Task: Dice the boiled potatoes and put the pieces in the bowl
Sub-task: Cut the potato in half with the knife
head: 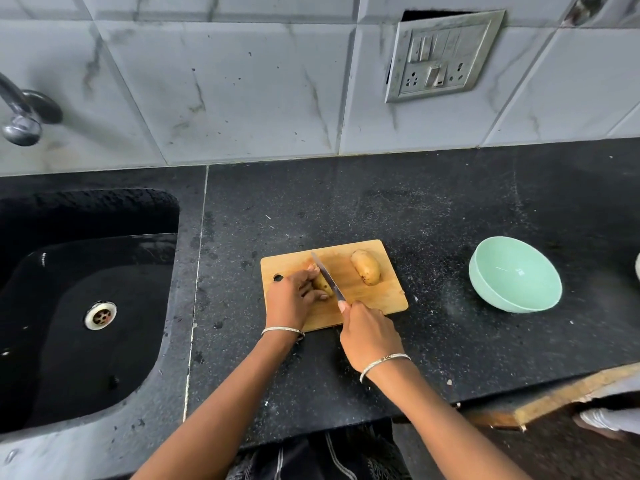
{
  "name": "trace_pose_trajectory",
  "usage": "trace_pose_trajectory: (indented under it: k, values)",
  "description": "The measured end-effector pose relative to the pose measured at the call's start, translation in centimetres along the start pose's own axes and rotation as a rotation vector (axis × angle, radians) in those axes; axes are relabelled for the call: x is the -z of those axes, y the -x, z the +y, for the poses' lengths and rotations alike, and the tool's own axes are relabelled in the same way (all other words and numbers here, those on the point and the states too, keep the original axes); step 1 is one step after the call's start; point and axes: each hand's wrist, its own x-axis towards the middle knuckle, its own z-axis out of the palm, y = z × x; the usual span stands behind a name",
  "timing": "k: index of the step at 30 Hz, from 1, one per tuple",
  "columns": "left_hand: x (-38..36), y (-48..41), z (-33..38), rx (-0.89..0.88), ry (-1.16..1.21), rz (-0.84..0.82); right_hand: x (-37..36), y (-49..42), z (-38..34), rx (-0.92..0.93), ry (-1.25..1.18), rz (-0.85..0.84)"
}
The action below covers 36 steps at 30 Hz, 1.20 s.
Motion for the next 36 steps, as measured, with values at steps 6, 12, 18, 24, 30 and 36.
trace_pose_trajectory:
  k: [6,12,18,24,30,36]
  values:
    - [-0.2,-0.2,-0.2,0.005,0.007,0.002,-1.4,0.0,-0.7,-0.012,0.074,0.044]
    - [-0.1,-0.3,-0.4,-0.078,-0.110,0.057,-1.9,-2.2,-1.8,-0.049,0.015,-0.002]
    - [0.0,-0.1,-0.1,-0.057,-0.129,0.086,-2.5,-2.7,-2.2,-0.034,0.077,0.012]
    - [0.2,0.0,0.2,-0.085,-0.120,0.089,-2.8,-1.2,-1.1,-0.024,0.103,-0.007]
    - [0.3,-0.1,0.2,-0.049,0.023,0.045,-2.2,1.8,0.7,-0.029,0.121,-0.051]
    - [0.3,0.0,0.2,0.004,0.052,0.064,2.8,3.7,1.9,-0.058,0.141,-0.180]
